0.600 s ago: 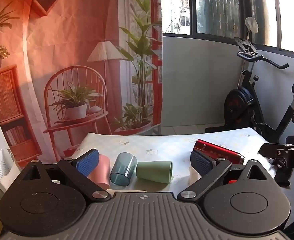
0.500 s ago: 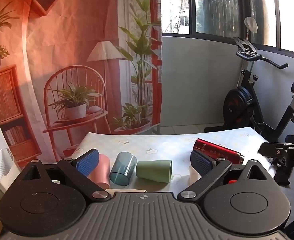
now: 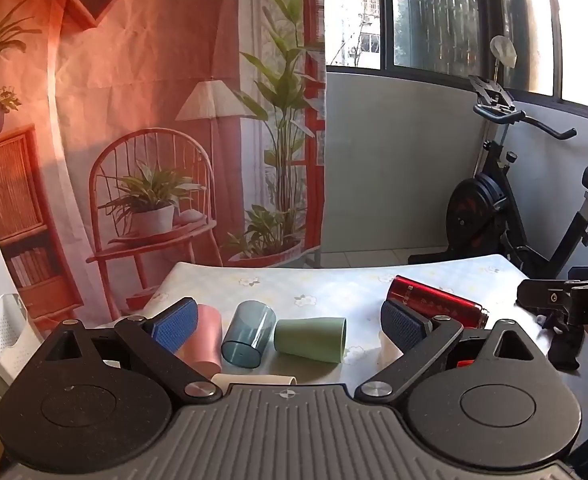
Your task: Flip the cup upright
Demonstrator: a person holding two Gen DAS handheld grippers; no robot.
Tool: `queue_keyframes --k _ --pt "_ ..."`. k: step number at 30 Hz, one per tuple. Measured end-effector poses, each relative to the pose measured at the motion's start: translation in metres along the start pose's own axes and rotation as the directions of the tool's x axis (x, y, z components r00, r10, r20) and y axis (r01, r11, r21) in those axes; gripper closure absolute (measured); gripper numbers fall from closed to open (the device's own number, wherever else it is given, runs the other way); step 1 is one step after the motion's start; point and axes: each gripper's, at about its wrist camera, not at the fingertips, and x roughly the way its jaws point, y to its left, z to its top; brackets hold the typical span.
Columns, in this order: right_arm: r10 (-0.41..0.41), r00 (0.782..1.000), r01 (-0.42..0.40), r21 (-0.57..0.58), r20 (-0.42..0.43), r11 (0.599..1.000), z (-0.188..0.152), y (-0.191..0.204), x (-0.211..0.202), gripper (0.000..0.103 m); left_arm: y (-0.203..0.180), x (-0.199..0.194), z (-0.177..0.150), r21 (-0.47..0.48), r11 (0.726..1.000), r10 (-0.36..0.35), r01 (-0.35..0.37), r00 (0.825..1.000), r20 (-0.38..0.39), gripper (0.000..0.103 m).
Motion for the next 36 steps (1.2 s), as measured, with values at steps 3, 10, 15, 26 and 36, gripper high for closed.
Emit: queue_keyframes --k 3,10,15,26,36 --pt "0.0 1.0 0.0 0.002 -0.004 1.0 0.001 -0.0019 0.0005 0.0 0.0 0.0 -0.0002 0.001 1.0 -0.001 0.001 1.0 0.001 0.004" --pt "-0.003 1.0 0.003 0.003 -0.009 1.0 0.0005 -0.0016 0.002 0.0 -0.0004 -0.0015 -0.0003 -0.001 1.0 0.002 -0.002 1.0 0.01 0.004" --pt "-0.009 1.0 0.009 0.001 -0.008 1.0 0.0012 -0.002 0.0009 0.0 0.0006 -0.0017 -0.0003 -0.008 1.0 -0.001 0.001 1.0 0.013 0.004" --pt "-0.013 1.0 0.013 -0.004 -0.011 1.0 0.0019 -0.0007 0.0012 0.0 0.0014 -0.0024 -0.0019 -0.012 1.0 -0.005 0.005 1.0 0.014 0.004" --pt "-0.015 1.0 0.015 -0.005 -0.012 1.0 0.0017 -0.0003 0.0014 0.0 0.002 -0.0033 -0.0012 -0.014 1.0 -0.01 0.01 1.0 0.018 0.004"
